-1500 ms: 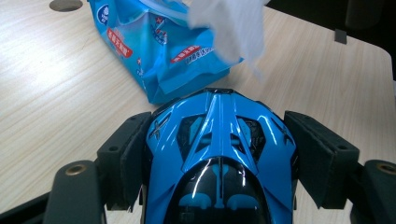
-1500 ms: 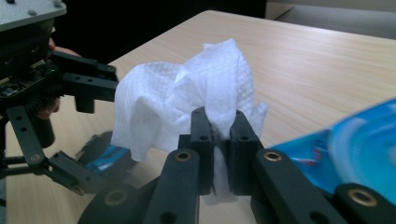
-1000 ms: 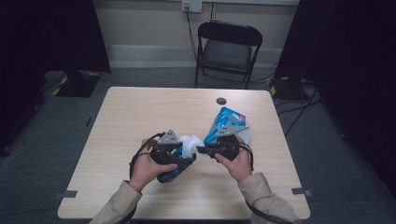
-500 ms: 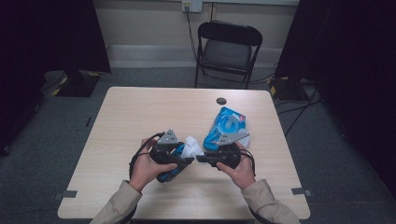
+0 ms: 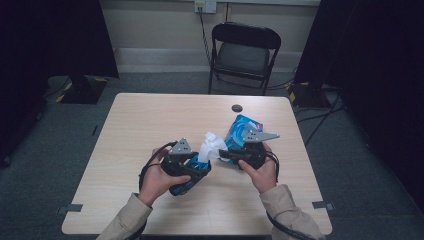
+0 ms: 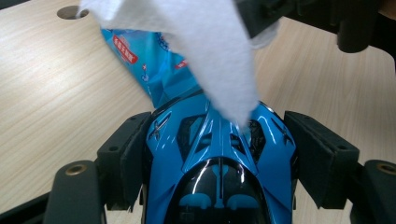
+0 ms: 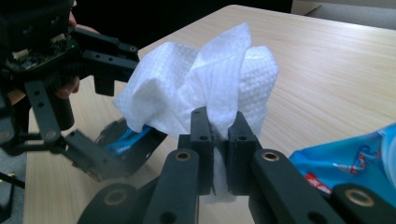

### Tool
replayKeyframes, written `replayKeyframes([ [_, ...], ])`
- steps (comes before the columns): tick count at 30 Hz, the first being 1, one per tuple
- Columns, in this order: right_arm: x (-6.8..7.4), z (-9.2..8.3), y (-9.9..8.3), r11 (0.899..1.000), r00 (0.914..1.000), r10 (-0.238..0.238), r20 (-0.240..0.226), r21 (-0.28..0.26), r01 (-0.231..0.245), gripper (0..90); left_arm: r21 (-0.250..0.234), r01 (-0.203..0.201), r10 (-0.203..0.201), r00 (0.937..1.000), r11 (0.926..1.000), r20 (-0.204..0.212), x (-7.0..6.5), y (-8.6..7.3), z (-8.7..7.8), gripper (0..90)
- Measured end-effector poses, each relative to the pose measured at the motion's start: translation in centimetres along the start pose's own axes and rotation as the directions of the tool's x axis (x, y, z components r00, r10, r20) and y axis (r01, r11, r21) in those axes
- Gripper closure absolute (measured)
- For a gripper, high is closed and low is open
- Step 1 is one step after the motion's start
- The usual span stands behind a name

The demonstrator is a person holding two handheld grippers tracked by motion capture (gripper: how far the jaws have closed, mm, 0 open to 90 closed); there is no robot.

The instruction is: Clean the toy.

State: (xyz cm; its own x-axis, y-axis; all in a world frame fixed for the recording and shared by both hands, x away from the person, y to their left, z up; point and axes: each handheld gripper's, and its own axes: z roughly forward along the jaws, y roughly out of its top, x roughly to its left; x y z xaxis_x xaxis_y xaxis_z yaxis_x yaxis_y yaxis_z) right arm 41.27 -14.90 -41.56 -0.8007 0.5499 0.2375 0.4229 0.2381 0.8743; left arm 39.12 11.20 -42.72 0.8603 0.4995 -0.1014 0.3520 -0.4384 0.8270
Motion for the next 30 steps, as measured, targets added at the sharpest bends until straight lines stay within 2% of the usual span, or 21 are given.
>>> replayKeyframes([
  [4,0.2,1.2,0.2,1.0,0.9997,0.005,-0.022,0.019,-0.005,84.2,-0.009,0.002,-0.002,1.0,1.0,0.007,0.1,0.0,0.0,26.2],
  [11,0.9,2.7,0.0,0.998,0.9983,-0.012,-0.057,0.066,0.016,84.2,-0.012,0.008,-0.008,1.0,0.9999,-0.001,0.4,-0.1,-0.3,26.1],
  [20,1.1,2.4,-0.1,0.997,0.996,-0.025,-0.086,0.073,0.032,84.2,-0.012,0.013,-0.013,0.9995,0.9998,-0.028,0.7,-0.2,-0.6,26.1],
  [30,2.0,1.8,-0.7,0.995,0.9908,-0.057,-0.123,0.07,0.066,84.3,-0.011,0.02,-0.021,0.9988,0.9997,-0.044,1.1,-0.3,-0.9,26.2],
])
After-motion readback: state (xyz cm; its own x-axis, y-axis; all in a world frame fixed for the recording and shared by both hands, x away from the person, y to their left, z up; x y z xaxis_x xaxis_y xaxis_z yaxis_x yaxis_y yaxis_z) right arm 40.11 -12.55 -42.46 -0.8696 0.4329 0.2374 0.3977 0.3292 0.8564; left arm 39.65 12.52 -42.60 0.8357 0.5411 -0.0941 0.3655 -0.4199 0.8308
